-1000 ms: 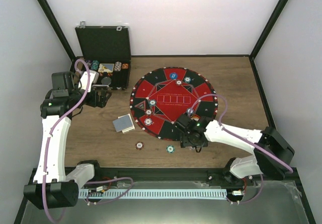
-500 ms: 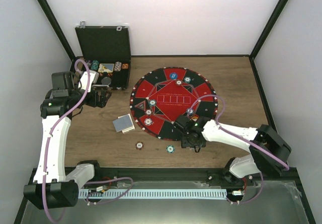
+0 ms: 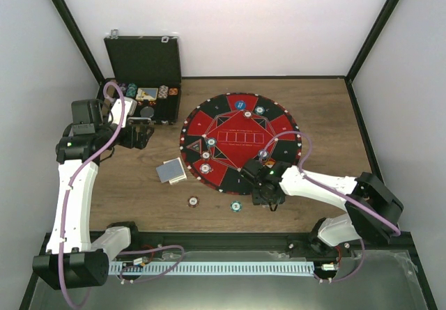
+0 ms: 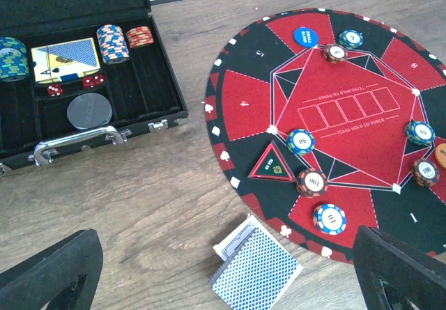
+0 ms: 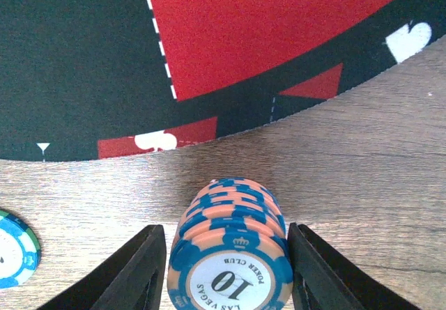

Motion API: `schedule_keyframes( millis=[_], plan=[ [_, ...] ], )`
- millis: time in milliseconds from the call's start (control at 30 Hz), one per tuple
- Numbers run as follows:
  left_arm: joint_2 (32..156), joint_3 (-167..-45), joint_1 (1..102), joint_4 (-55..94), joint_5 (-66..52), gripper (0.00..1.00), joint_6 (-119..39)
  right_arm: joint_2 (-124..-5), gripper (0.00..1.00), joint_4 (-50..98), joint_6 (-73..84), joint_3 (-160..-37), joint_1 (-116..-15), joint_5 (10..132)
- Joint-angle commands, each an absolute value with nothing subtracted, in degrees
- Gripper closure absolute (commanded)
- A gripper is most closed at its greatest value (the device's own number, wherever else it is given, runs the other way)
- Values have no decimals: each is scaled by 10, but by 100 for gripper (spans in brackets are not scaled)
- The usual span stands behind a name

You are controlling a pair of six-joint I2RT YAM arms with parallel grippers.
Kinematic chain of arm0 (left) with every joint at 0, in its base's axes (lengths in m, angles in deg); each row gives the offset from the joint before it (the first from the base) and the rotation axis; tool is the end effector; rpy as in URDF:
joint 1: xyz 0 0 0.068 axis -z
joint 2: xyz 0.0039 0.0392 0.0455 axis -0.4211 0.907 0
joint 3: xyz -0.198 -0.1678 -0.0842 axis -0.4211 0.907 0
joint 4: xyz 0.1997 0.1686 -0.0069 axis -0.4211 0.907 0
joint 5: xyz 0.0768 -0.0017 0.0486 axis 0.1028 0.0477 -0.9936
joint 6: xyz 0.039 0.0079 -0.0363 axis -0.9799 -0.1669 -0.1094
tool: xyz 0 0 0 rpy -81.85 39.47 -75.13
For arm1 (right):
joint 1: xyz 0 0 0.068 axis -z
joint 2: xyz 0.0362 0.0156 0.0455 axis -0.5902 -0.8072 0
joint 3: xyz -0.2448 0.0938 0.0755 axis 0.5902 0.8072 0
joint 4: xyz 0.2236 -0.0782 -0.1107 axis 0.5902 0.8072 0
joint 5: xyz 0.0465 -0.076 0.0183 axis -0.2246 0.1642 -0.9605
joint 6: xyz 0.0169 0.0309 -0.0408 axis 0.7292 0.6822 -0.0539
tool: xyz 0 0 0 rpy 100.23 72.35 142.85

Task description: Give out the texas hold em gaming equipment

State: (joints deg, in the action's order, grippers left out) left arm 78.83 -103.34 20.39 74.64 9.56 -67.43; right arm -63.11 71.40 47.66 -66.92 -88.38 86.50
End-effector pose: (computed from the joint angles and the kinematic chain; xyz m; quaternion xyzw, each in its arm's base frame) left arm 0.1988 0.0009 0.3677 0.1696 0.8858 -0.1269 0.4130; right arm 0.1375 0.1697 0.1692 -0.0227 0.9960 -0.0002 0.0862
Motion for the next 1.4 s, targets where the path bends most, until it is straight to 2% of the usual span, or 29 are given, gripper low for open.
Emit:
schedule_keyframes(
  millis=[0,167,467,800,933,1133,1367],
  plan=[
    [790,-1046,201,745,100,0,-680,-634,52,722,489,-667,-882,874],
    [792,-1046,201,743,100,0,-681,-635,57,722,490,-666,-882,875],
    [794,-1042,201,741,101,0,-681,-624,72,759,489,-698,-881,891],
    [792,-1042,201,743,103,0,-681,-611,76,810,441,-801,-840,918],
    [792,-1044,200,745,103,0,-680,-626,77,808,391,-857,-785,932],
    [794,-1051,200,752,110,0,-678,-704,77,748,301,-969,-681,924],
    [793,-1050,201,760,106,0,-679,-900,80,706,254,-1141,-635,890]
  ],
)
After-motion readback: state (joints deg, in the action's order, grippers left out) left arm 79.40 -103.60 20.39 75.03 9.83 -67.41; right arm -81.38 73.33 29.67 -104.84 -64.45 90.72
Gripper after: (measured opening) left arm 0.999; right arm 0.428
